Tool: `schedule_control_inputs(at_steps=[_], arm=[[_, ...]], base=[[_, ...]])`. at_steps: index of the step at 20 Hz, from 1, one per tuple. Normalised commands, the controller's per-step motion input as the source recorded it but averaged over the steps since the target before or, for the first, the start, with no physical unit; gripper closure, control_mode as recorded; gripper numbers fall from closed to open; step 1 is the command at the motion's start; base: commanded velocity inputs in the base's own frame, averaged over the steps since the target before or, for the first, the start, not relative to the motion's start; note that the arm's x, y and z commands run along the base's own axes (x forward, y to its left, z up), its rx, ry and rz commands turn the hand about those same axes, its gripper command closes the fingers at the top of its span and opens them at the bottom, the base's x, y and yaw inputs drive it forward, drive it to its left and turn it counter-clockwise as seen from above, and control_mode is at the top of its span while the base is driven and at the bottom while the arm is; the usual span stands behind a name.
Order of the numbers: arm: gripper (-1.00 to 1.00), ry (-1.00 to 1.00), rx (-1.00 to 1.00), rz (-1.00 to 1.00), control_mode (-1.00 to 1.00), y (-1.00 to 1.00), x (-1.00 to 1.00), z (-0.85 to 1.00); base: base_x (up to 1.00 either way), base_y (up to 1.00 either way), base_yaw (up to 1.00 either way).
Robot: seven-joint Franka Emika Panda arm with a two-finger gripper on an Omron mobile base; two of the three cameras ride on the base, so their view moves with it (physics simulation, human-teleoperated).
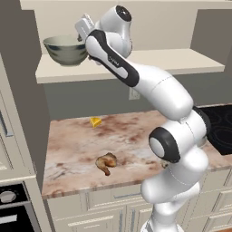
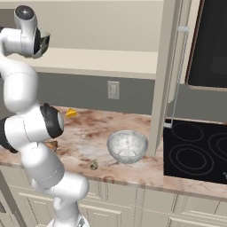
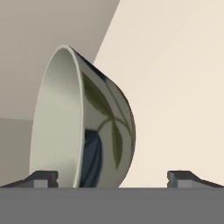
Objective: Pick both bowls and place them on the counter. Then place the egg in one bowl and place the chicken drumstick in the other bowl.
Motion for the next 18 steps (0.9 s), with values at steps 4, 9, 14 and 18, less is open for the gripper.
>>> schedule_control_inputs(at_steps=[4, 9, 14, 18], arm=[[-1.00, 0.00, 0.00, -0.02, -1.00, 0.03, 0.06, -0.08], [-1.00, 0.01, 0.00, -0.02, -1.00, 0.10, 0.08, -0.04], [-1.00, 0.05, 0.00, -0.01, -1.00, 0.12, 0.16, 0.00], [-1.00, 0.06, 0.00, 0.00, -1.00, 0.14, 0.21, 0.00]], base=[[0.00, 0.00, 0.00], [0.00, 0.00, 0.00], [0.00, 0.00, 0.00], [0.00, 0.00, 0.00]])
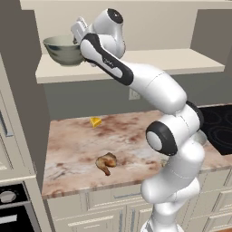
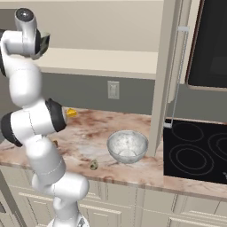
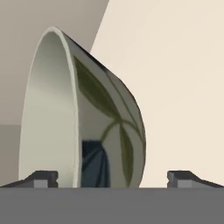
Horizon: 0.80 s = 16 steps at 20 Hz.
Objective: Pick both bowls and place them on the counter. Then place the egg in one bowl and place the chicken drumstick in the other bowl.
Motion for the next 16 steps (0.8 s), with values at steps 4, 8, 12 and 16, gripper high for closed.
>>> schedule_control_inputs(at_steps=[4, 8, 12, 16], arm=[[-1.00, 0.06, 0.00, 0.00, -1.00, 0.14, 0.24, 0.00], [-1.00, 0.05, 0.00, 0.00, -1.00, 0.11, 0.17, -0.02], [1.00, 0.01, 0.00, 0.00, -1.00, 0.04, 0.00, -0.10], [1.00, -0.04, 0.02, 0.00, -1.00, 0.00, -0.28, -0.25]], base=[[0.00, 0.00, 0.00], [0.00, 0.00, 0.00], [0.00, 0.00, 0.00], [0.00, 0.00, 0.00]])
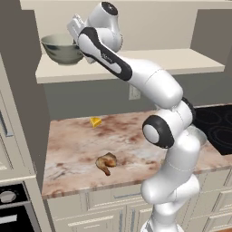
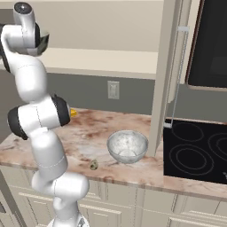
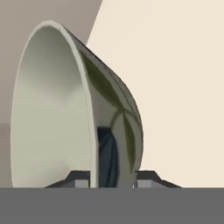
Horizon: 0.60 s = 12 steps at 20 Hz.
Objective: Pick both bowls and place them on the counter. Then place the egg in one bowl and place the chicken drumstick in the other bowl.
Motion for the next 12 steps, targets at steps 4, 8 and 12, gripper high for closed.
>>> schedule_control_inputs(at_steps=[4, 8, 12], arm=[[1.00, -0.23, 0.16, -0.03, -1.00, -0.17, -0.77, -0.63], [1.00, -0.20, 0.16, -0.02, -1.00, -0.20, -0.68, -0.54], [1.00, -0.12, 0.19, -0.04, -1.00, -0.44, -0.70, -0.37]], base=[[0.00, 0.00, 0.00], [0.00, 0.00, 0.00], [0.00, 0.00, 0.00]])
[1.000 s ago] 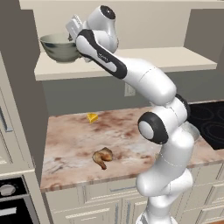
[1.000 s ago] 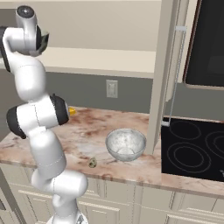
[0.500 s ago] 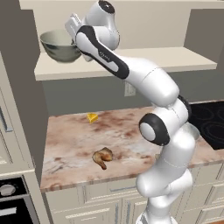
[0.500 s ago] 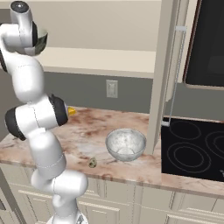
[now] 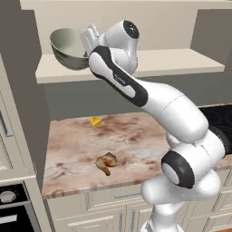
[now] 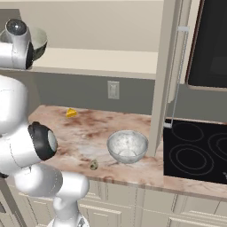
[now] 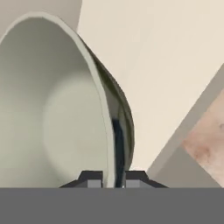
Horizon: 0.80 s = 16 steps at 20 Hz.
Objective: Pick both bowls and place them on the counter. Then place the egg in one bowl and place the chicken drumstick in the other bowl.
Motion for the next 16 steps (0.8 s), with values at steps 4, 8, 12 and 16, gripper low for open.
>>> schedule_control_inputs(at_steps=[4, 8, 12, 16], arm=[[1.00, -0.03, 0.15, -0.03, -1.00, -0.51, -0.66, -0.12], [1.00, -0.03, 0.04, 0.00, -1.00, -0.46, -0.56, 0.01], [1.00, 0.00, 0.01, 0.00, -1.00, -0.41, -0.54, 0.02], [1.00, 0.06, 0.00, 0.00, -1.00, -0.29, -0.45, -0.04]], base=[[0.00, 0.00, 0.00], [0.00, 0.00, 0.00], [0.00, 0.00, 0.00], [0.00, 0.00, 0.00]])
